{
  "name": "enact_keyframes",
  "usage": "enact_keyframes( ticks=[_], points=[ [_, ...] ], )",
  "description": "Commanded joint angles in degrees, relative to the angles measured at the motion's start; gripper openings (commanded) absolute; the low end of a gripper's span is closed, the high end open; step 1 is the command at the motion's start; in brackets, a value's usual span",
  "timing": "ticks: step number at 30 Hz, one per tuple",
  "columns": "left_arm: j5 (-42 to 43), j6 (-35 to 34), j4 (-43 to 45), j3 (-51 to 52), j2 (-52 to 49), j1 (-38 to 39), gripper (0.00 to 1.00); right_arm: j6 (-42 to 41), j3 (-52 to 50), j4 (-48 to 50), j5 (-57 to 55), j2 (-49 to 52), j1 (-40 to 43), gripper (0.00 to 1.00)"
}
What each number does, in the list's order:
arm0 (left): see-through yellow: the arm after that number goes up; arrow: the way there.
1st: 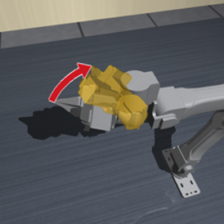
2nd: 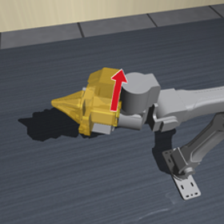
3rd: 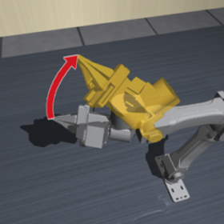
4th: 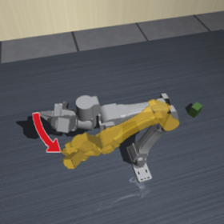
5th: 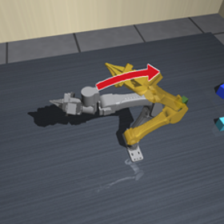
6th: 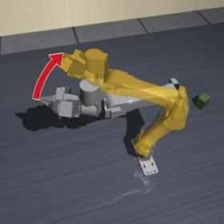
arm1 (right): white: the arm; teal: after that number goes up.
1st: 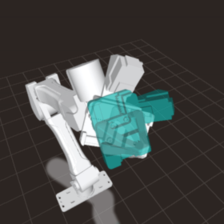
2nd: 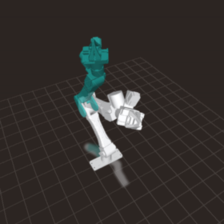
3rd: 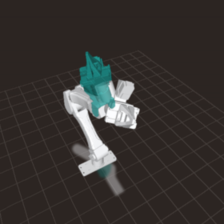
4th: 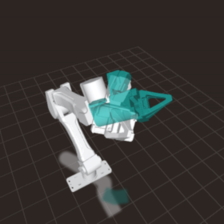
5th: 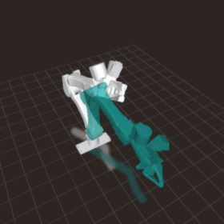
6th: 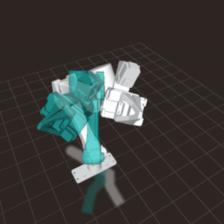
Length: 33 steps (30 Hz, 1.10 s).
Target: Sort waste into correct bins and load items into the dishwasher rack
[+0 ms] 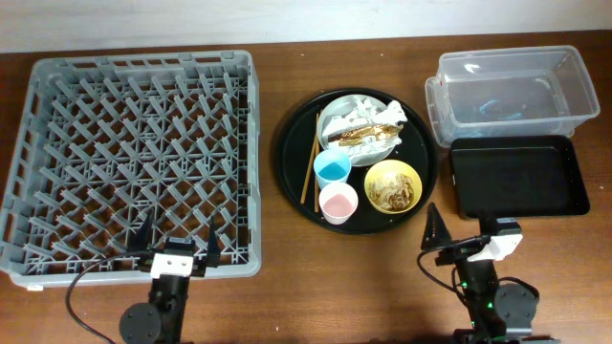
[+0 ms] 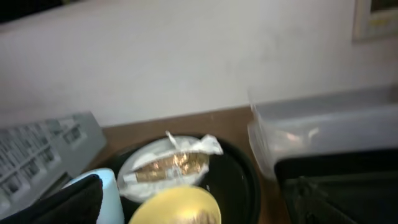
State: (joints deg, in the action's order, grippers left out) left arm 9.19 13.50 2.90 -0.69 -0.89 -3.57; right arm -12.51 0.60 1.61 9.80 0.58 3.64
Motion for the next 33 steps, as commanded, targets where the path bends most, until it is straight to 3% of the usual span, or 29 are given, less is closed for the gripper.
enact_keyframes(
  ticks=[1, 11, 17, 30, 33],
  points=[
    [2.3, -7.6, 0.5, -1.3, 0.4, -0.3, 0.99, 3.3, 1.8, 0.6, 1.4, -0.2, -0.5, 0.98],
    [2.6, -8.8, -2.6, -9.5, -3.3, -0.3, 0.99, 9.4, 10.2, -2.1, 1.8, 1.6, -0.5, 0.98],
    [2.6, -8.7, -9.1, -22.4, -14.8, -0.3, 0.99, 13.2, 22.6, -12.0, 2.1, 12.3, -0.5, 0.98],
    [2.6, -8.7, -41.0, -66.2, -57.5, -0.3, 0.99, 13.4, 59.9, -34.6, 3.6, 48.4, -0.7, 0.98],
    [3.8, -8.7, -54.3, -80.3, -69.8, -0.3, 0.99, 13.4, 68.8, -41.6, 4.0, 57.5, -0.7, 0.98]
  ],
)
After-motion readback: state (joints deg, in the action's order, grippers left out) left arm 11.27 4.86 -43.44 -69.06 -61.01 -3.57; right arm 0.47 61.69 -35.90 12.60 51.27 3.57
